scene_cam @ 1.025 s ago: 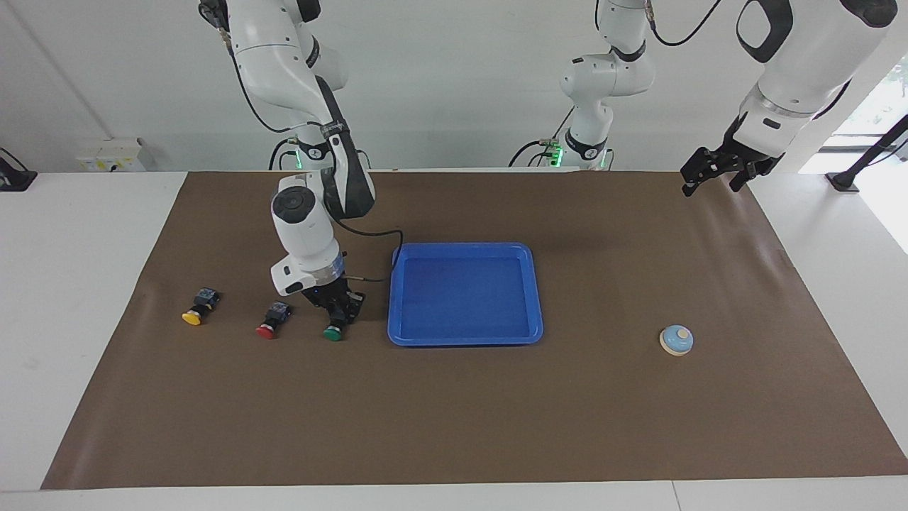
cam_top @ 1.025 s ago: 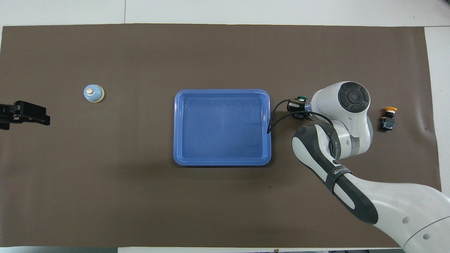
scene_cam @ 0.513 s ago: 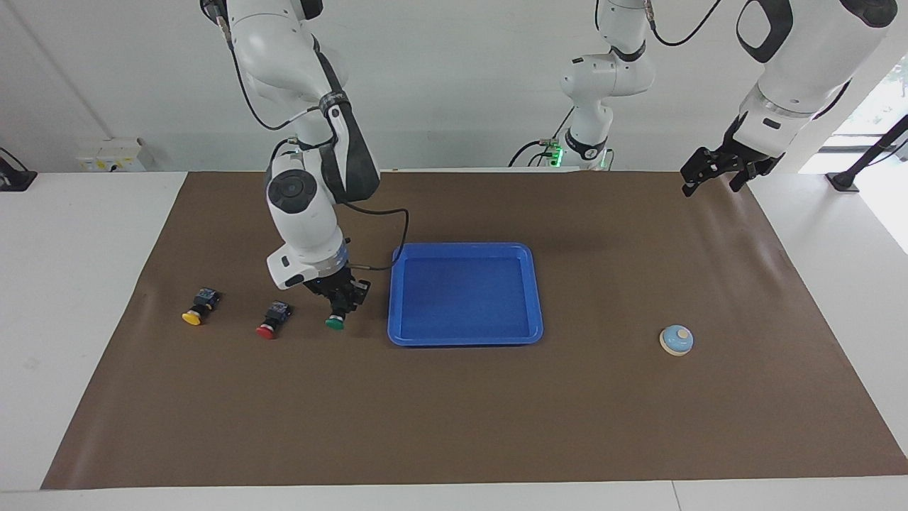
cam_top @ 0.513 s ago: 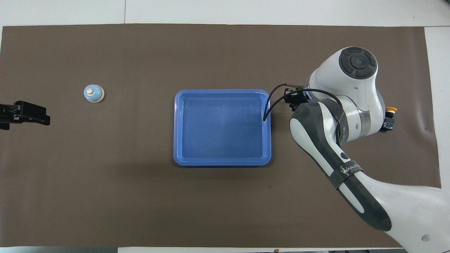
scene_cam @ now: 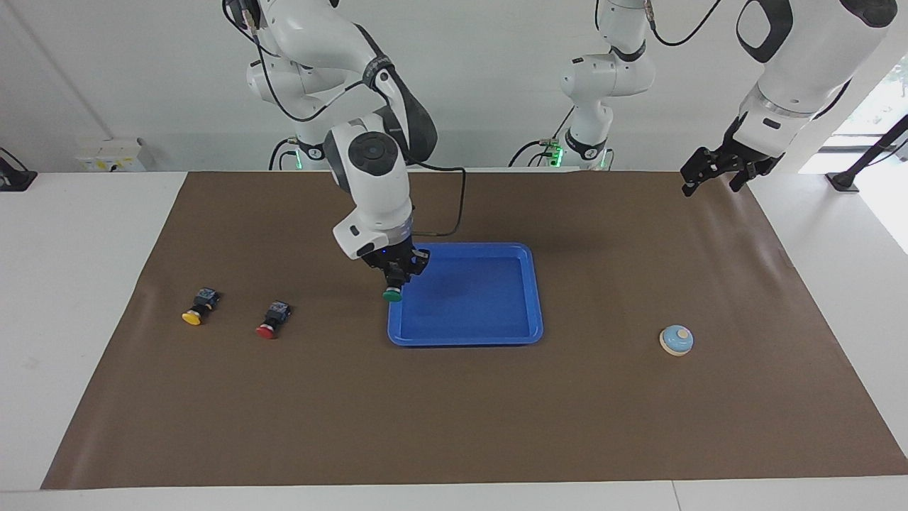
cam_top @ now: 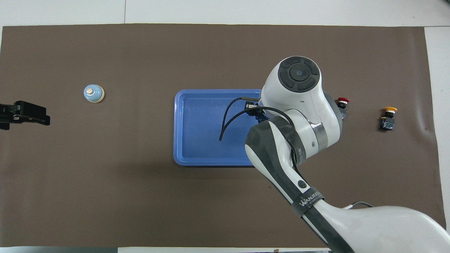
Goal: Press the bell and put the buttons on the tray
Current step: 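Carry the green button with the right gripper into the tray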
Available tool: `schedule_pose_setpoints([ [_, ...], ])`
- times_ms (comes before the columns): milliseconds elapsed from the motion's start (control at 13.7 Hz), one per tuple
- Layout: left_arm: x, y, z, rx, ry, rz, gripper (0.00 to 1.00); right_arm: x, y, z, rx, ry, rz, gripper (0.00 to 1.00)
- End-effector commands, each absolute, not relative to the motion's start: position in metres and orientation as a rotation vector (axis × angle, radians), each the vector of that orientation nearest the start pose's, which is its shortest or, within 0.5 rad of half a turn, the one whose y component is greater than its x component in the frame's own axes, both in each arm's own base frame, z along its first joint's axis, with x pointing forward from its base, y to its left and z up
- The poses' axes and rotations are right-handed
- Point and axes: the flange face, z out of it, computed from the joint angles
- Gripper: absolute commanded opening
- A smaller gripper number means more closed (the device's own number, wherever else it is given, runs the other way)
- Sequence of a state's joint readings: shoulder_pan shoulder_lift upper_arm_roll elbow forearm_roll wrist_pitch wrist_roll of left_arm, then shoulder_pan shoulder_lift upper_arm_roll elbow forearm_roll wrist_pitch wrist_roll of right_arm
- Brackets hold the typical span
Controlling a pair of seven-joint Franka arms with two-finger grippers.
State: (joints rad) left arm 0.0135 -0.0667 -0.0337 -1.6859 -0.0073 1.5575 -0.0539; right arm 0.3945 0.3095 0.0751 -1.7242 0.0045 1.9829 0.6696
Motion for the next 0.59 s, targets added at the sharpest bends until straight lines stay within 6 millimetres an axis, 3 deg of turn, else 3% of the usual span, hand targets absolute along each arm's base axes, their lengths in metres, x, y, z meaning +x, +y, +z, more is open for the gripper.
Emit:
schedule_pose_setpoints([
  [0,0.528,-0.012,0.609,-3.155,-0.073,0.108,1.0,0.555,0.297,0.373,-3.126,0.322,0.095,0.0],
  [220,0.528,-0.012,0.609,-3.155,-0.073,0.108,1.0,0.539,0.305,0.339,-3.121,0.302,0.075,0.0],
  [513,0.528,-0.012,0.609,-3.155,-0.073,0.108,1.0,0.521,0.309,0.309,-3.11,0.283,0.042,0.0],
])
